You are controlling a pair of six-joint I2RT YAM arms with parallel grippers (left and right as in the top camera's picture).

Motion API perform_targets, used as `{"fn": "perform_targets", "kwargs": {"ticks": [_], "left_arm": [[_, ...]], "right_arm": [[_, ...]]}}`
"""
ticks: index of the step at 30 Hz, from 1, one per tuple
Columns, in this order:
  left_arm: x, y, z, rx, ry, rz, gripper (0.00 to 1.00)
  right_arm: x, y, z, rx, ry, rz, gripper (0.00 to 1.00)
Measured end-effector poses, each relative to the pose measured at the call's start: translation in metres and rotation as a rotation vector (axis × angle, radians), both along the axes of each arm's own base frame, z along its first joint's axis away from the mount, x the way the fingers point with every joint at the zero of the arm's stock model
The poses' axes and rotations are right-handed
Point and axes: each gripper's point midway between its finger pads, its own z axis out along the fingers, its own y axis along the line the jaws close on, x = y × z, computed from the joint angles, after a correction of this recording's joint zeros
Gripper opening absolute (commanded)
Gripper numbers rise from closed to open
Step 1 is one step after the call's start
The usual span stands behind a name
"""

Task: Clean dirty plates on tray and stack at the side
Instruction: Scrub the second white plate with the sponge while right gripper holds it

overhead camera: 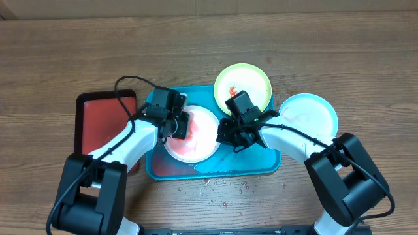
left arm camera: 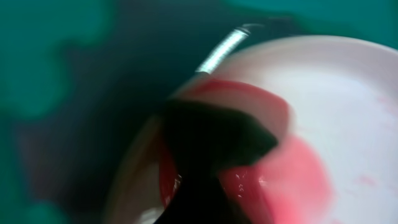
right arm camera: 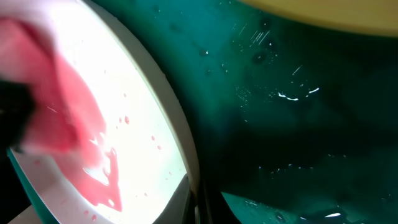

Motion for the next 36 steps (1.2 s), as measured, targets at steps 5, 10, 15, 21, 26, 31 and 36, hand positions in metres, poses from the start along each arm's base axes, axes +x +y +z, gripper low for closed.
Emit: {"fn": "perform_targets", "kwargs": {"ticks": [5,10,15,21,26,31,36], "left_arm": [[-0.009,0.042,0.002,0.149,0.011,0.340,0.04],[-0.012,0.030,-0.001,0.096,0.048,0.236,0.04],[-0.044,-0.021,0.001,-0.166,0.175,-0.204,0.04],[-0.067,-0.061,0.004,-0.364,0.187,-0.437,0.05],[-0.033,-0.049,0.000,-0.279,0.102,-0.258,0.04],[0.002,-0.016,0.000,-0.140,0.013,0.083,0.04],[0.013,0.014,0.001,-0.051,-0.039,0.334,0.04]], "right_arm": [[-0.002,0.013,0.005,0.031,-0.014,0.031,0.04],[-0.004,0.011,0.003,0.016,-0.004,0.030,0.04],[-0.002,0.003,0.001,-0.001,0.004,0.014,0.04],[-0.002,0.003,0.001,-0.002,0.001,0.016,0.04],[0.000,0.002,0.001,-0.003,-0.004,0.008,0.04],[0.001,0.002,0.001,-0.004,-0.004,0.001,0.04],[0.002,0.003,0.002,-0.001,-0.008,0.001,0.04]]}}
